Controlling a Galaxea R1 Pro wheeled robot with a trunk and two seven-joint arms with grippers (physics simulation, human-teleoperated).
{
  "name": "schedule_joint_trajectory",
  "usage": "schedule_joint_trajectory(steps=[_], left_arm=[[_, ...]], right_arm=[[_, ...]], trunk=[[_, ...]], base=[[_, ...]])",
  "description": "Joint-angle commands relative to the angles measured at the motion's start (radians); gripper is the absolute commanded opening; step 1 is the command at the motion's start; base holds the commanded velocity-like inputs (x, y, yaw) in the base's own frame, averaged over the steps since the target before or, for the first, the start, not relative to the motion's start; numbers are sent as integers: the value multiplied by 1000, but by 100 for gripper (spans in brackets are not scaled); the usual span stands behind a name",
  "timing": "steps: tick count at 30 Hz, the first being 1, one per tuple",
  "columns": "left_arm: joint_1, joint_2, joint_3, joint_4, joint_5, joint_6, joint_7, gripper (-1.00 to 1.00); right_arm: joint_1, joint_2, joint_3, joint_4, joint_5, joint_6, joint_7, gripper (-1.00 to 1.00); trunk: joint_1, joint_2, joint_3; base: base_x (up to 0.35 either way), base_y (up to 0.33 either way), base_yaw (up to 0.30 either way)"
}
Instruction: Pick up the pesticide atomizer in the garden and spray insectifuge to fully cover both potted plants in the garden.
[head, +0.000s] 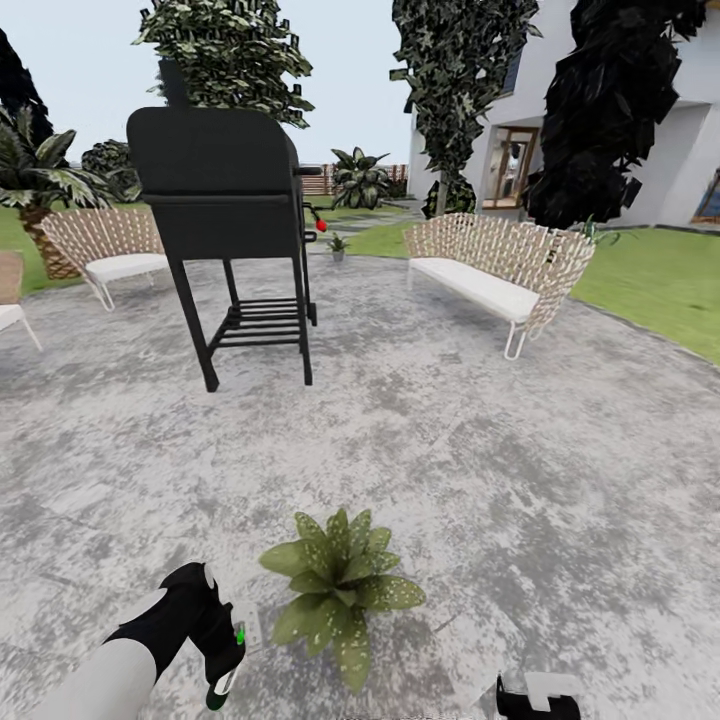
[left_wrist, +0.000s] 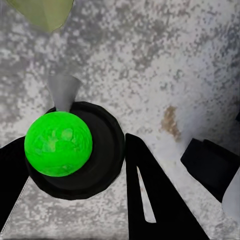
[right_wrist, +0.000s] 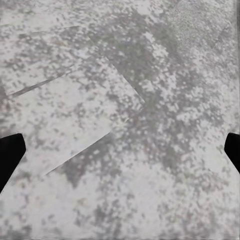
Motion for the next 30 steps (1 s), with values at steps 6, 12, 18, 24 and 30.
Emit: schedule_joint_trajectory(steps=[6,12,18,24,30], left_arm=[[0,-1,0,-2,0,12,-5,-100],[0,-4,0,-2,0,10,-5,-100],[0,-3,0,-2,0,10,-5,-100],[0,-3,0,-2,0,10,-5,-100],[0,-2,0,-2,0,10,-5,-100]], right_arm=[[-1,0,-7,1,10,-3,-3,100],[-1,0,-7,1,10,-3,-3,100],[-1,0,-7,1,10,-3,-4,100],[-1,0,-7,1,10,-3,-3,100],[-1,0,-7,1,10,-3,-3,100]], trunk=[[0,0,1],[0,0,1],[0,0,1],[0,0,1],[0,0,1]], base=[[-26,330,-260],[0,104,-117],[0,0,-288],[-107,140,-299],[-156,289,-299]])
